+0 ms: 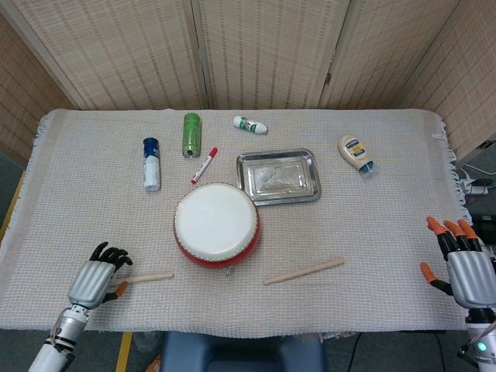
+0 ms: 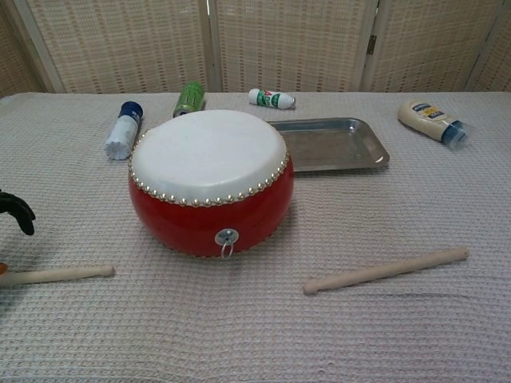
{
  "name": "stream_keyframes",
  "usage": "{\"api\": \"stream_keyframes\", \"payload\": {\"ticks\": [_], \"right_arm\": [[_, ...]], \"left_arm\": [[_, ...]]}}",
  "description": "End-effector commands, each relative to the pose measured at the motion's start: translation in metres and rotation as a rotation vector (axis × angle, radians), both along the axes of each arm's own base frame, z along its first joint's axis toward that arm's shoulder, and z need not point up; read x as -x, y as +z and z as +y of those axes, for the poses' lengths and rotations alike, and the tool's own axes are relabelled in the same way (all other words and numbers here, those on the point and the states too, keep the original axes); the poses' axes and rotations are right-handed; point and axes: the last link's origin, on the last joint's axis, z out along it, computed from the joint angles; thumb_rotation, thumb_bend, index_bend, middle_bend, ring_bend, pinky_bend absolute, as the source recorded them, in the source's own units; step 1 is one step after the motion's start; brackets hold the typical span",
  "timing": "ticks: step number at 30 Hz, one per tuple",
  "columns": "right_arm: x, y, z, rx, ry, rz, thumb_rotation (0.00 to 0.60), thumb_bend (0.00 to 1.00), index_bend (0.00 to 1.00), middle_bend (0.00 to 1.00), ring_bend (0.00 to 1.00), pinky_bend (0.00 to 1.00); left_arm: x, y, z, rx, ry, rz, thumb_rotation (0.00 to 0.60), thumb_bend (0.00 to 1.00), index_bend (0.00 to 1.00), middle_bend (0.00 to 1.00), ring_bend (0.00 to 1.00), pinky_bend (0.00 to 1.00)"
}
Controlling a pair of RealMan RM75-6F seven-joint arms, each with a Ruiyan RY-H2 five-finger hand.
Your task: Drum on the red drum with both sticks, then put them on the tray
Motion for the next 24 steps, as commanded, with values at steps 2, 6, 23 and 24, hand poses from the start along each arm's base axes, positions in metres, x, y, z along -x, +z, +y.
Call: {"api": "stream_keyframes", "payload": {"ticks": [2, 6, 23, 24], "right_arm": [[0.0, 0.001, 0.0, 0.002, -0.001, -0.006, 0.6, 0.24, 0.06, 0.2, 0.02, 0.04], [0.001, 0.002, 0.0, 0.001, -0.005, -0.01, 0.6, 0.24, 0.06, 0.2, 0.02, 0.04], [0.002, 0.004, 0.002, -0.017, -0.006, -0.058, 0.6, 0.24, 0.06, 0.19, 0.0, 0.04], [0.002, 0.004, 0.002, -0.019, -0.006, -0.062, 0.6, 0.24, 0.06, 0.19, 0.0, 0.04]], "left_arm": [[-0.008, -0.019, 0.006, 0.041, -0.007, 0.01, 0.6, 0.36, 0.4, 0.23, 0.16, 0.08], [-0.013, -0.031, 0.008, 0.049, 0.018, -0.01, 0.6, 0.36, 0.42, 0.23, 0.16, 0.08], [-0.015, -0.053, 0.008, 0.038, 0.075, -0.005, 0.6, 0.36, 0.47, 0.23, 0.16, 0.08], [-0.015, -0.054, 0.008, 0.037, 0.076, -0.008, 0.6, 0.37, 0.48, 0.23, 0.16, 0.08]]}}
